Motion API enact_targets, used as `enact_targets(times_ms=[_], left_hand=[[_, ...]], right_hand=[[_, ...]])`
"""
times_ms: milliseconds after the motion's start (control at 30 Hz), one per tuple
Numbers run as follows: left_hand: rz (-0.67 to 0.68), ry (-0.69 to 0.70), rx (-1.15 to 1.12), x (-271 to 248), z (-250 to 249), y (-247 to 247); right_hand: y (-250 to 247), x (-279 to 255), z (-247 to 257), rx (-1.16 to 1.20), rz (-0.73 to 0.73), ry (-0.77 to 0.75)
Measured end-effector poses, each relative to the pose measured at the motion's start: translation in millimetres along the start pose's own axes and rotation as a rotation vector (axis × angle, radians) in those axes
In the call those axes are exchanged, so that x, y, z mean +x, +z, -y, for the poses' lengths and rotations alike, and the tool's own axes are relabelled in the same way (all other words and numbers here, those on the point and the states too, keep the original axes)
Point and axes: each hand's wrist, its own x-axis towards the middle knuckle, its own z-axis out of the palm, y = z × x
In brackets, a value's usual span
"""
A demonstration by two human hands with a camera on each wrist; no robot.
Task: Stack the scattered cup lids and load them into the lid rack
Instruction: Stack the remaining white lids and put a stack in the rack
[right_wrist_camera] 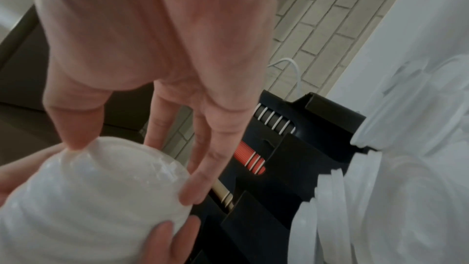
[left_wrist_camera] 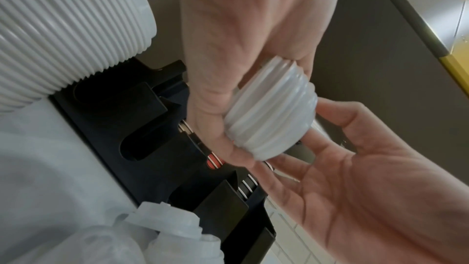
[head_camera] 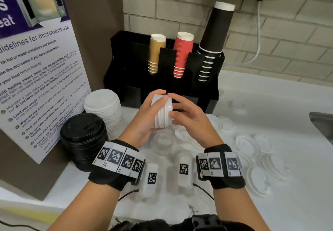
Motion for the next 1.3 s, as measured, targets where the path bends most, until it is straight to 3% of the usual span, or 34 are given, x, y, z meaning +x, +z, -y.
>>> enact_targets(times_ms=[300, 700, 767, 867, 933, 1033, 1167, 1300], left_hand=[[0.043, 0.014, -0.012, -6, 0, 4], [-0.045, 0.013, -0.096, -1, 5, 3], [-0.095, 0.022, -0.092, 3, 5, -4], [-0.192, 0.042, -0.081, 9, 4, -16], [-0.218, 0.046, -0.073, 10, 4, -21], [-0.226, 0.047, -0.084, 9, 5, -25], [-0.214, 0.025, -0.118, 6, 5, -27], [-0.217, 0.031, -0.116, 2, 3, -31]], right_hand=[[-6, -2, 2, -0.102, 0.013, -0.052], [8, 2, -3, -0.012, -0.004, -0.114], [9, 6, -6, -0.016, 0.011, -0.059], [9, 15, -16, -0.375, 0.102, 0.065], [13, 18, -24, -0.674, 0.268, 0.126], [26, 22, -33, -0.922, 0.481, 0.226], [36, 27, -43, -1.030, 0.539, 0.275], [23, 26, -46, -0.911, 0.437, 0.250]])
